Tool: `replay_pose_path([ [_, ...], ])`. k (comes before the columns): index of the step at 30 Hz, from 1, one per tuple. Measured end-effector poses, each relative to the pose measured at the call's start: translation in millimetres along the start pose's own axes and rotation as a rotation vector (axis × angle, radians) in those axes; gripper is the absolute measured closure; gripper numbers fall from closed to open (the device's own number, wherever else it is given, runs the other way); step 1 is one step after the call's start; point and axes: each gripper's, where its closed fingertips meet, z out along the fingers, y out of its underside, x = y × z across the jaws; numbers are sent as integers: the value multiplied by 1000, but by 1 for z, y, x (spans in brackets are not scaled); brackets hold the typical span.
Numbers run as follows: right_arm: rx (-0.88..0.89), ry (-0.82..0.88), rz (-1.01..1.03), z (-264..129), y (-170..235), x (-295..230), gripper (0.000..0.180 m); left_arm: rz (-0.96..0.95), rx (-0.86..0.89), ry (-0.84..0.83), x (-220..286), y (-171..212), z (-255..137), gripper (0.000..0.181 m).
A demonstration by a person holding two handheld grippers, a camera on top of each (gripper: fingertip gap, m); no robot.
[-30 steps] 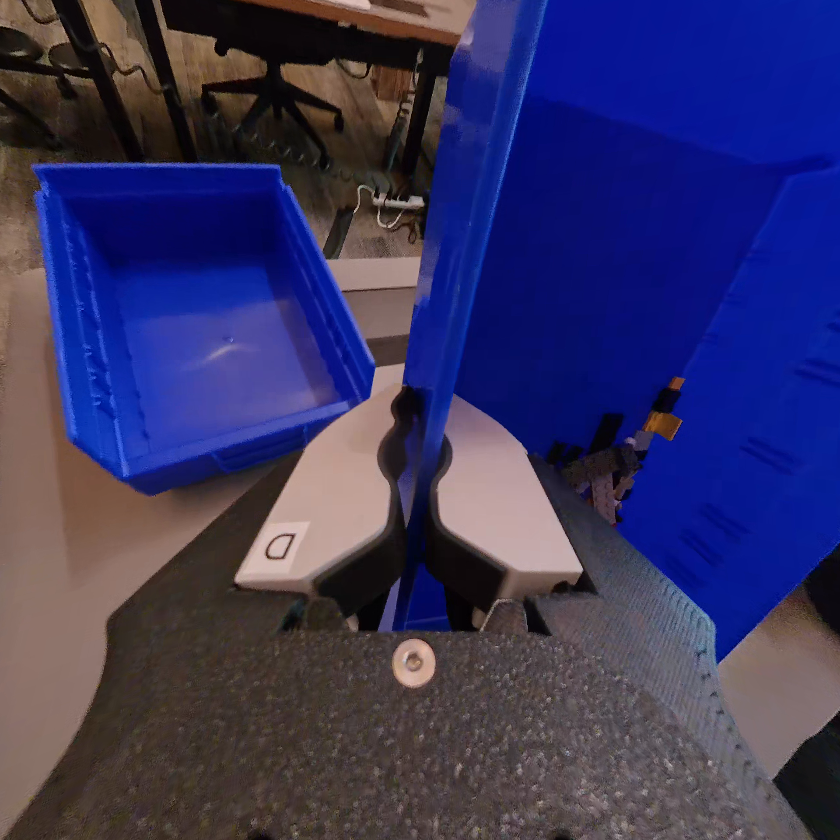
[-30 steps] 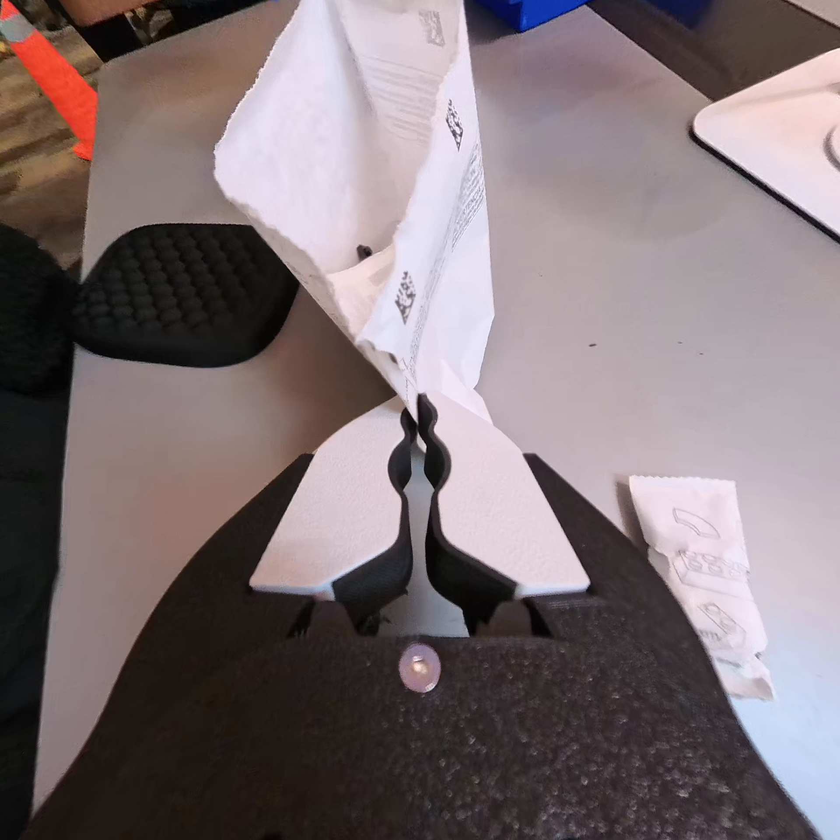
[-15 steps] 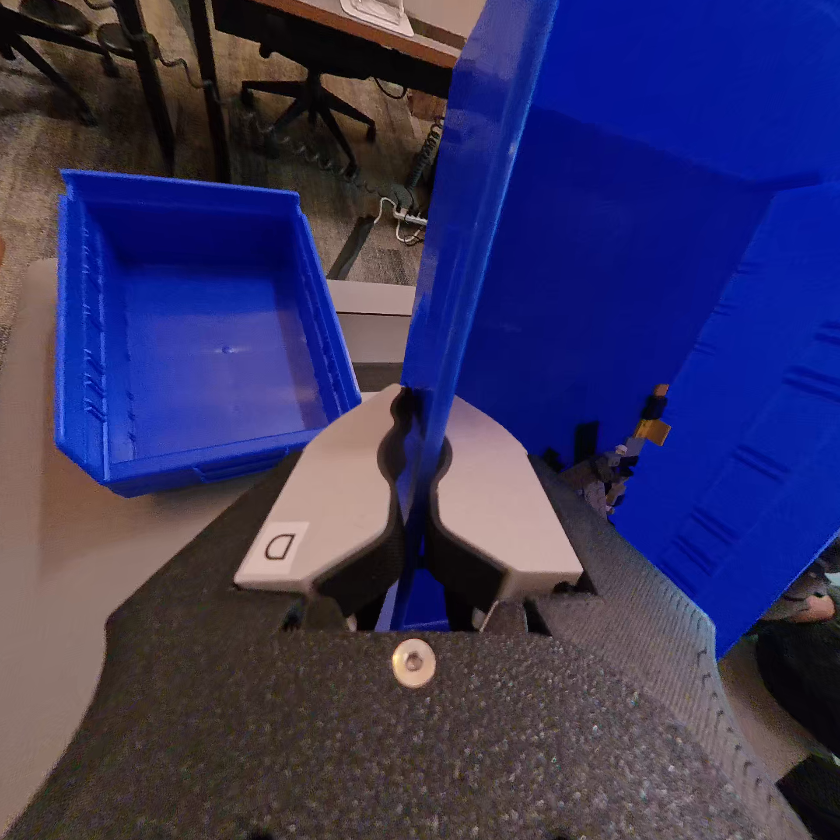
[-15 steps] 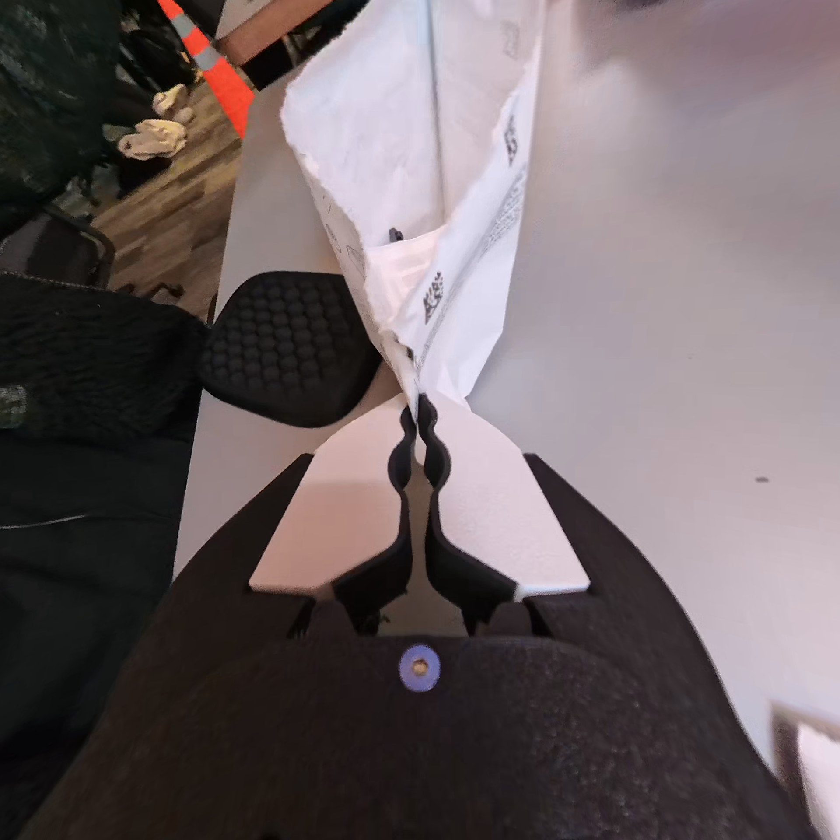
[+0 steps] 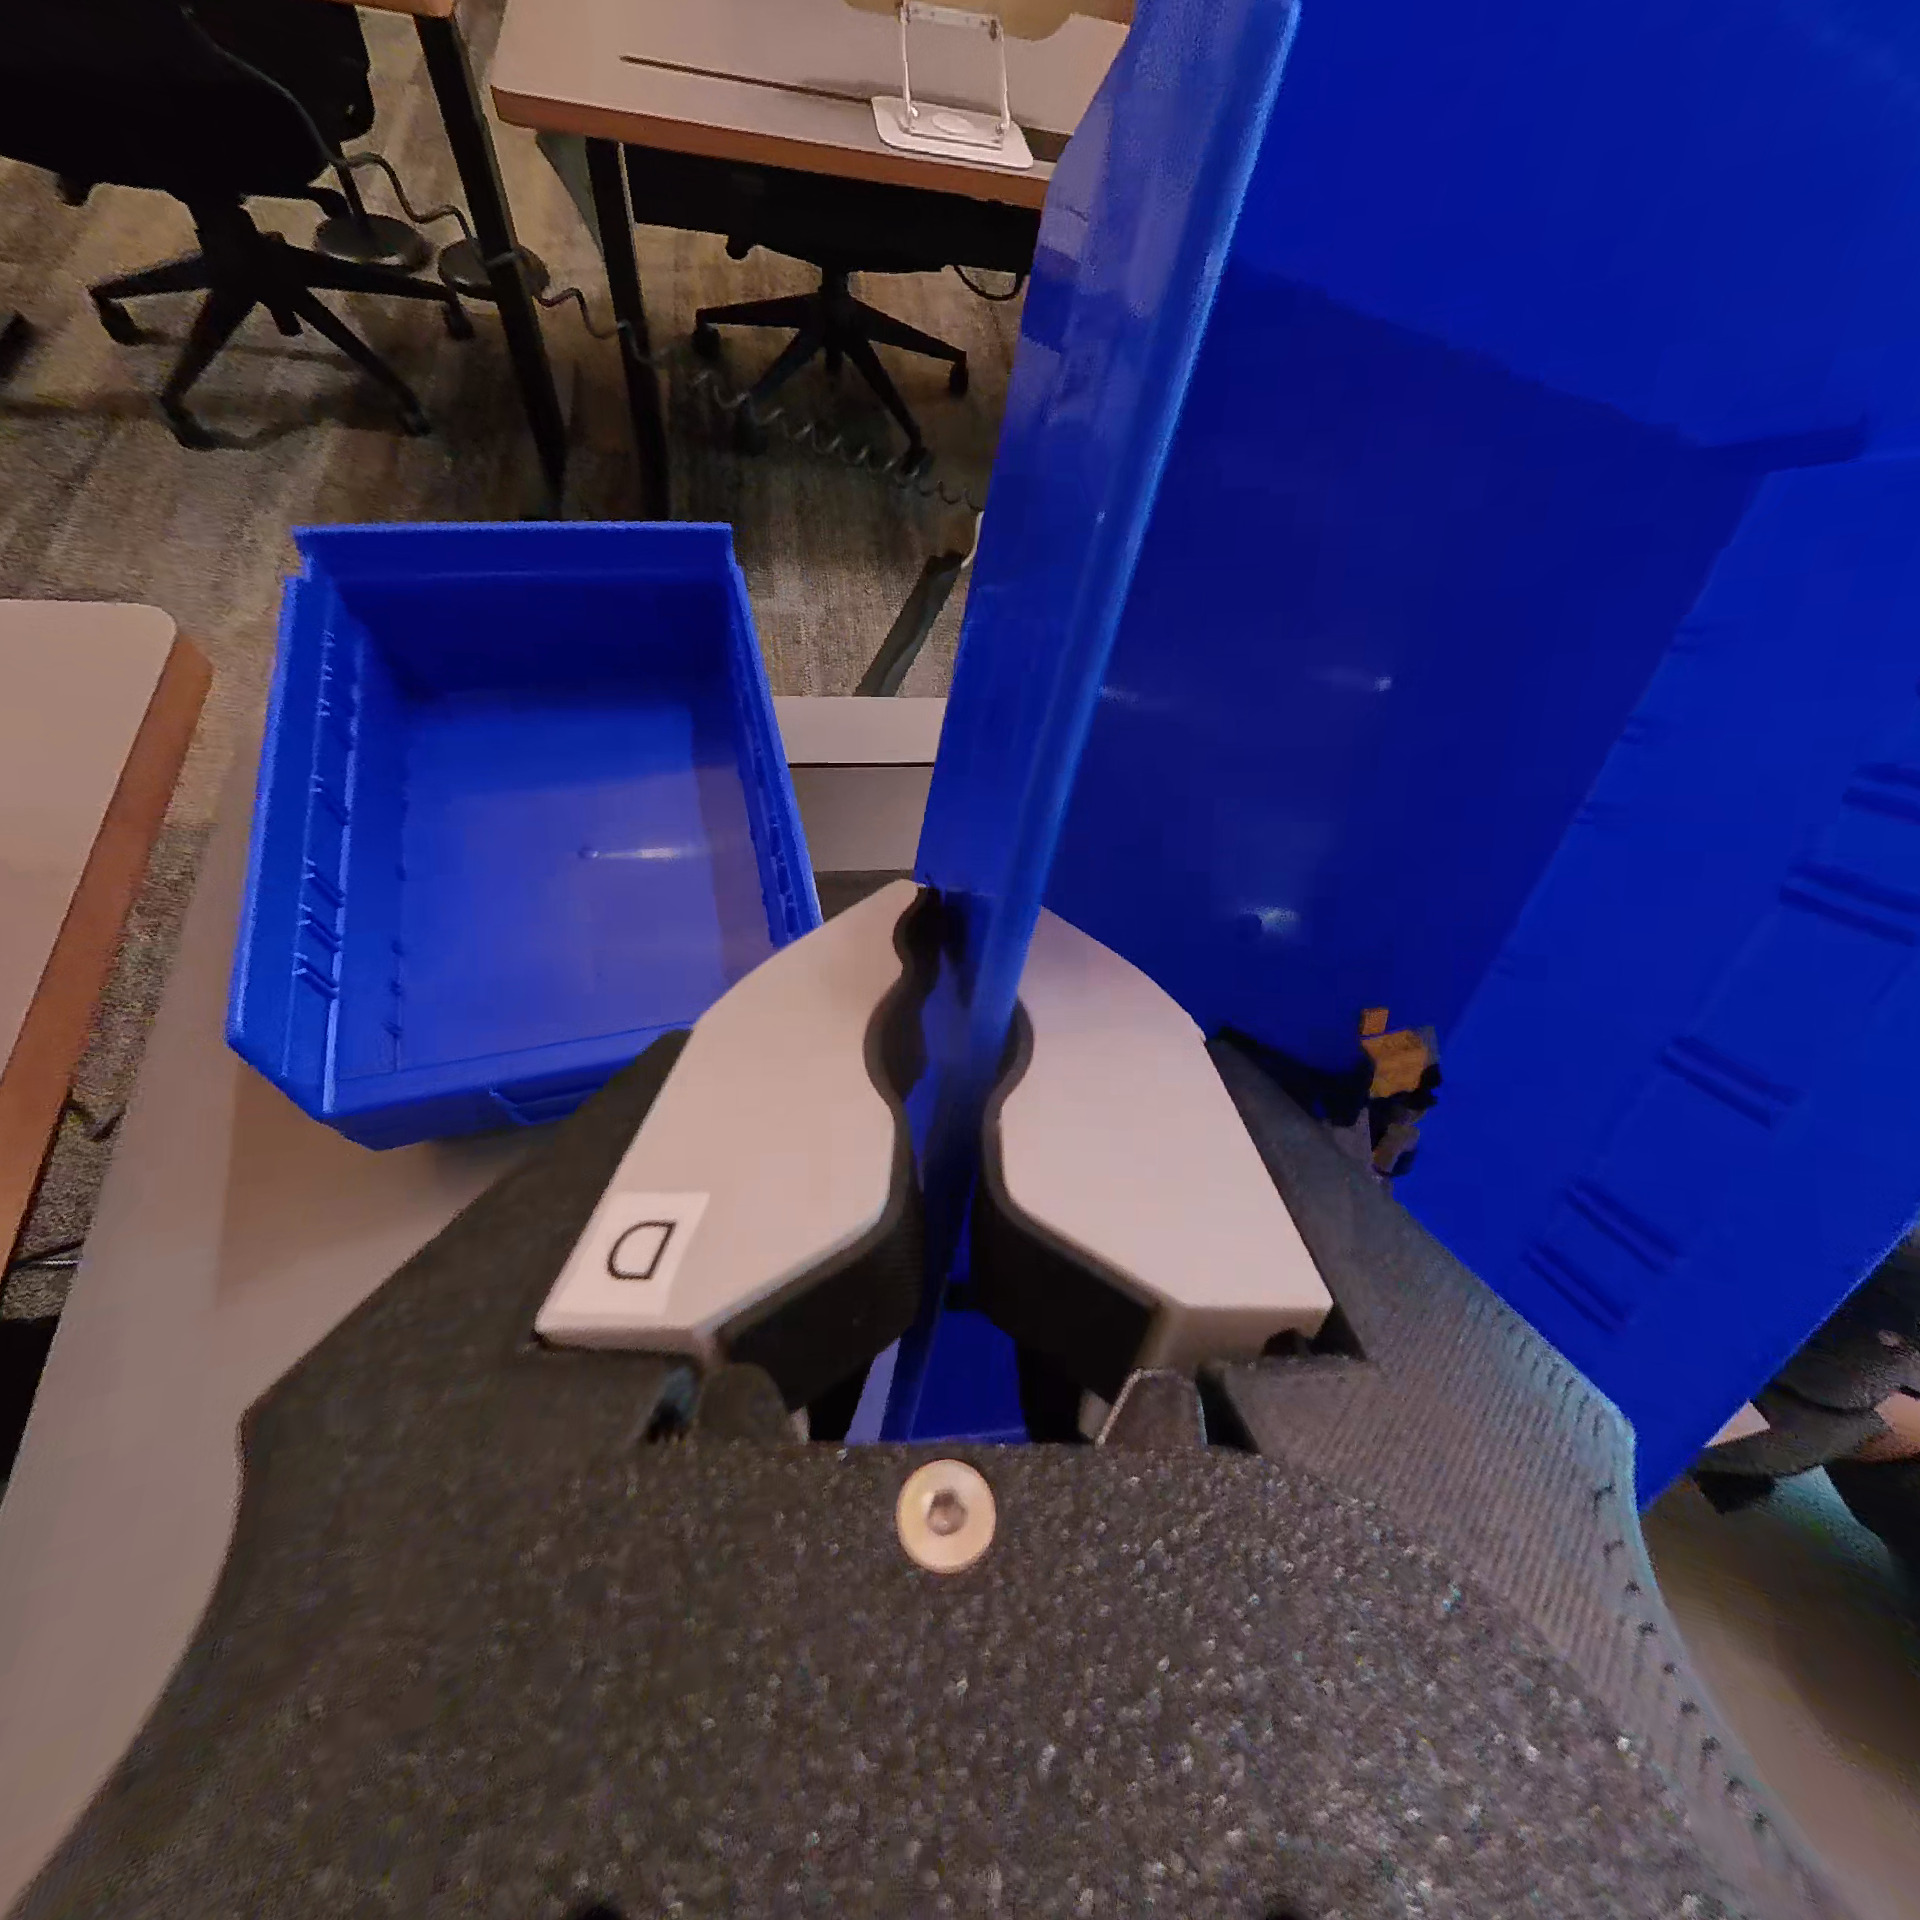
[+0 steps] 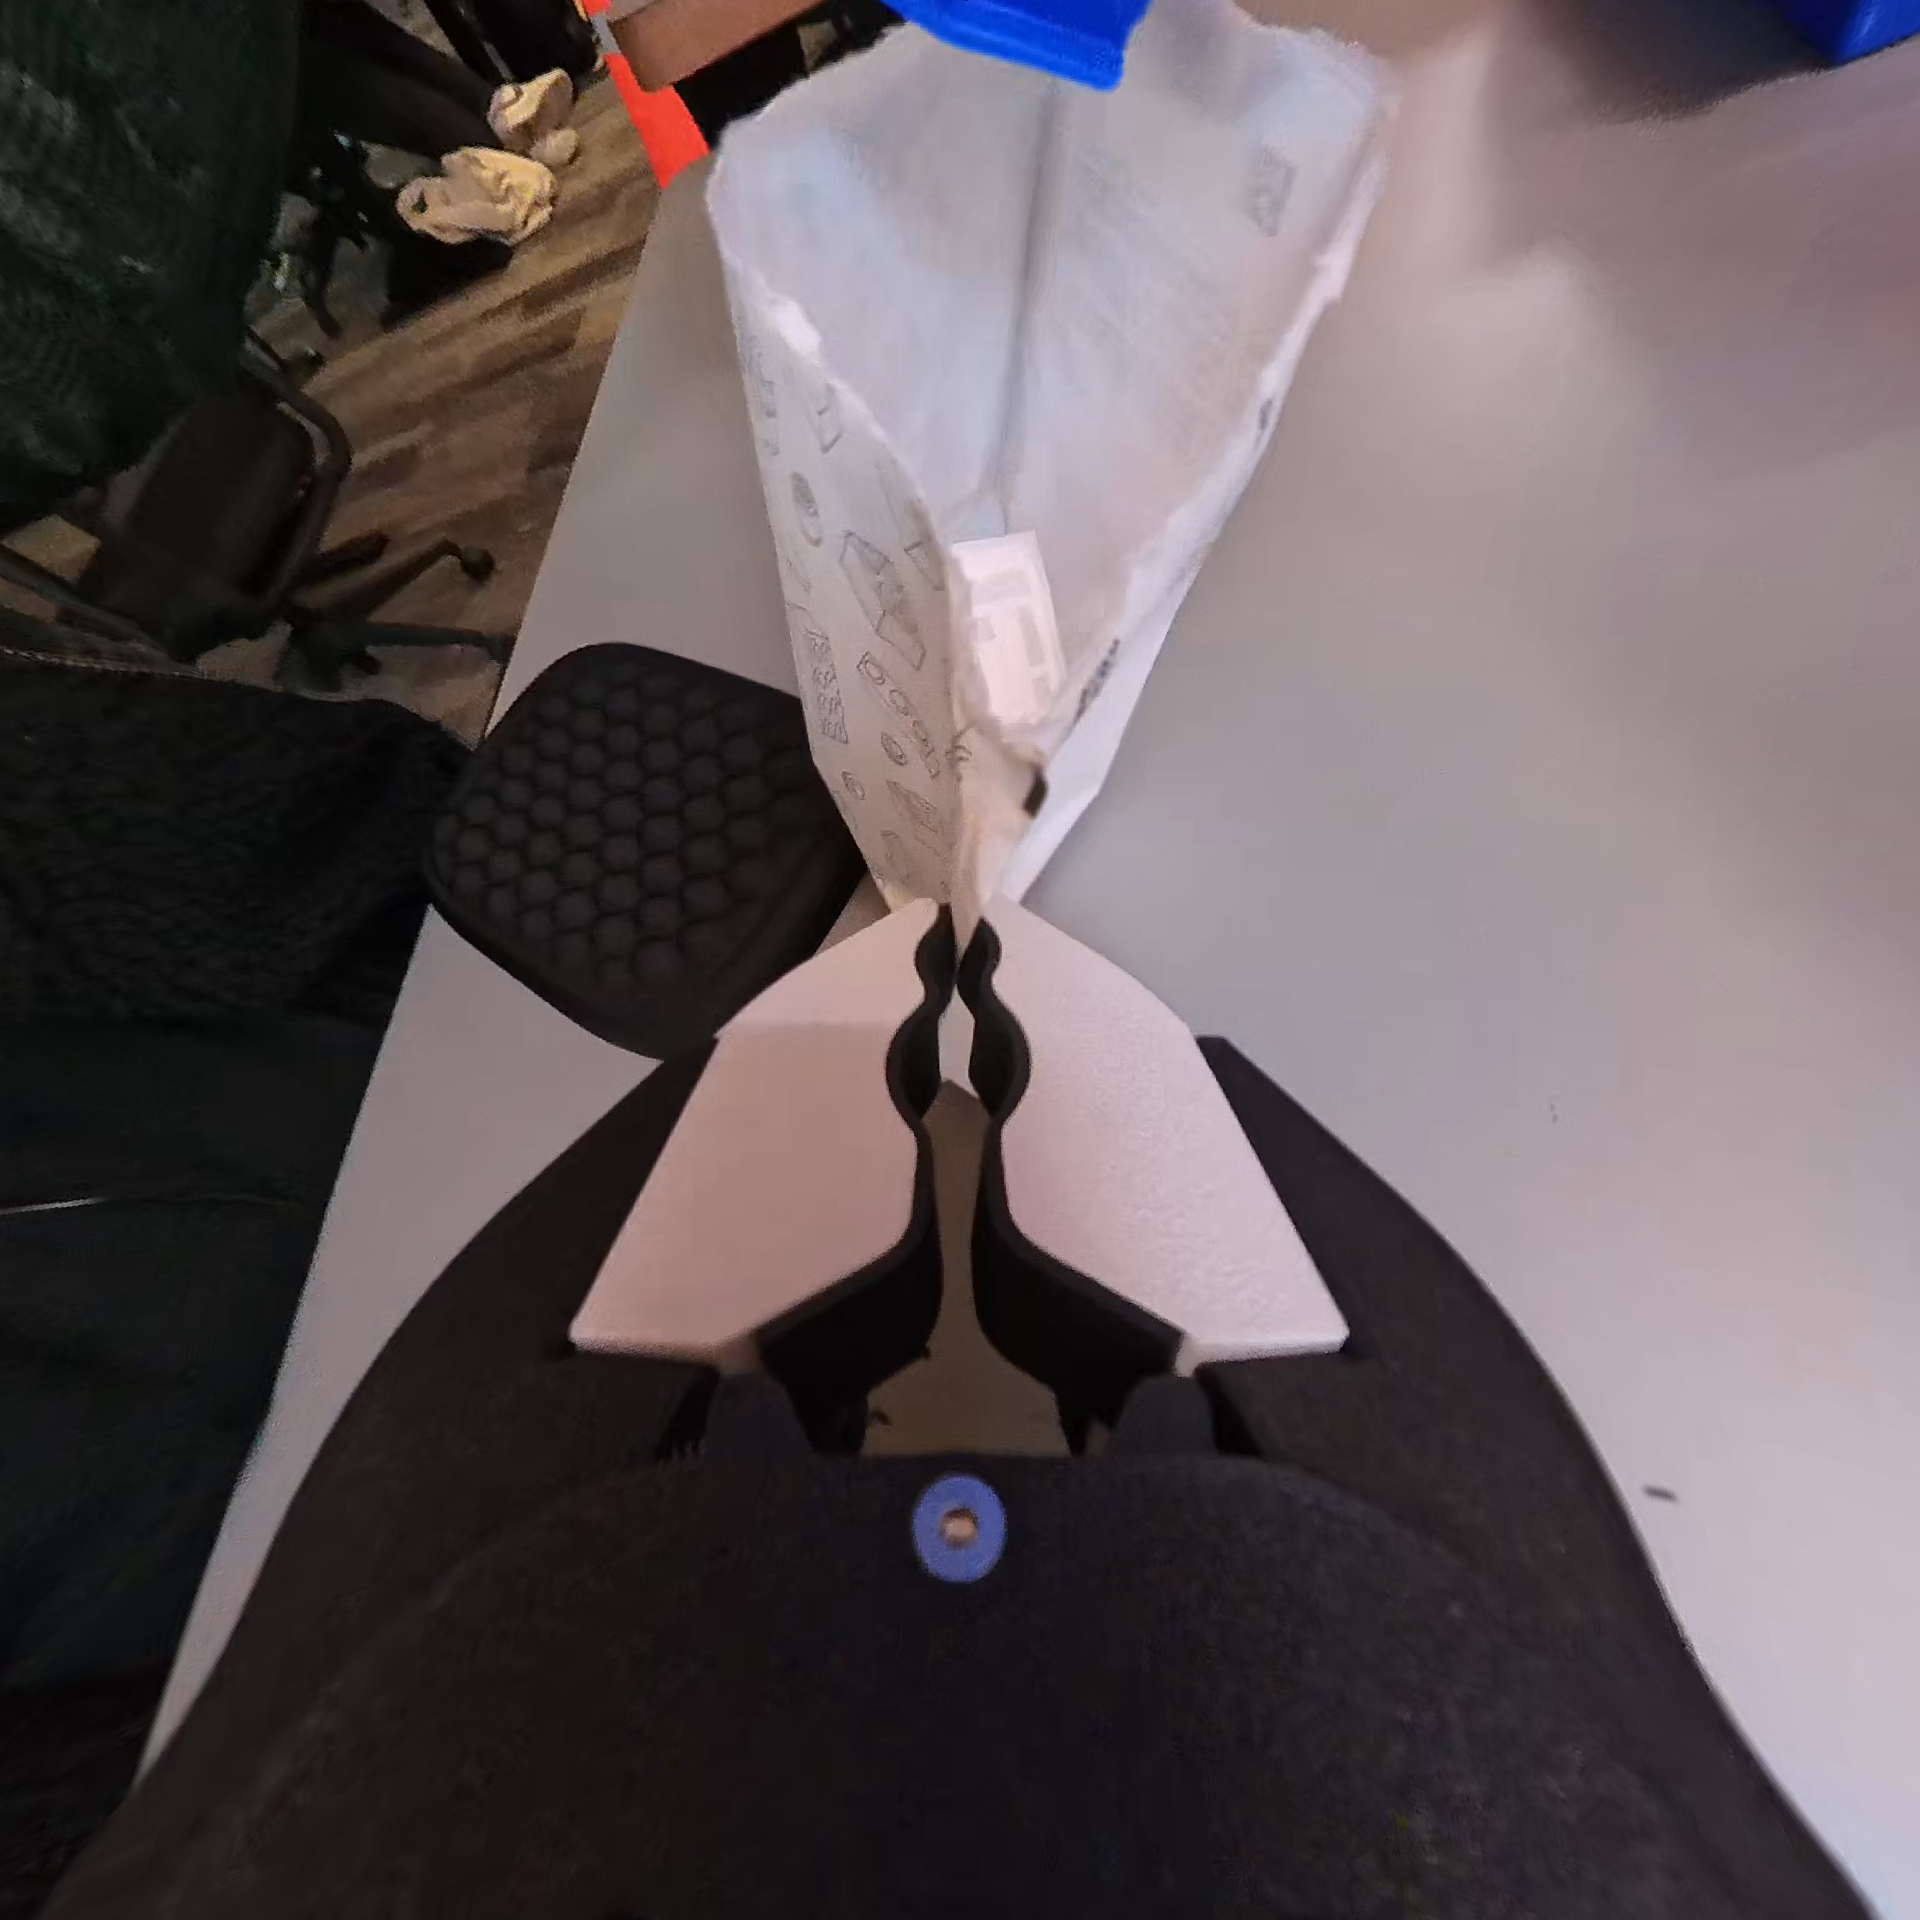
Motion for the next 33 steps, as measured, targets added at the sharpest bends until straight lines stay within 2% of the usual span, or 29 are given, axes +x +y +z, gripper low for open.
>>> replay_pose_path([
  [9, 46, 130, -189, 2, -7, 7, 180, 92, 16, -32, 22, 3, 0, 175],
  [18, 122, 245, -309, 1, -15, 14, 180, 91, 47, -62, 23, 9, 0, 175],
  [33, 178, 354, -386, 7, -26, 19, 180, 87, 273, -227, 32, 14, -30, 176],
])
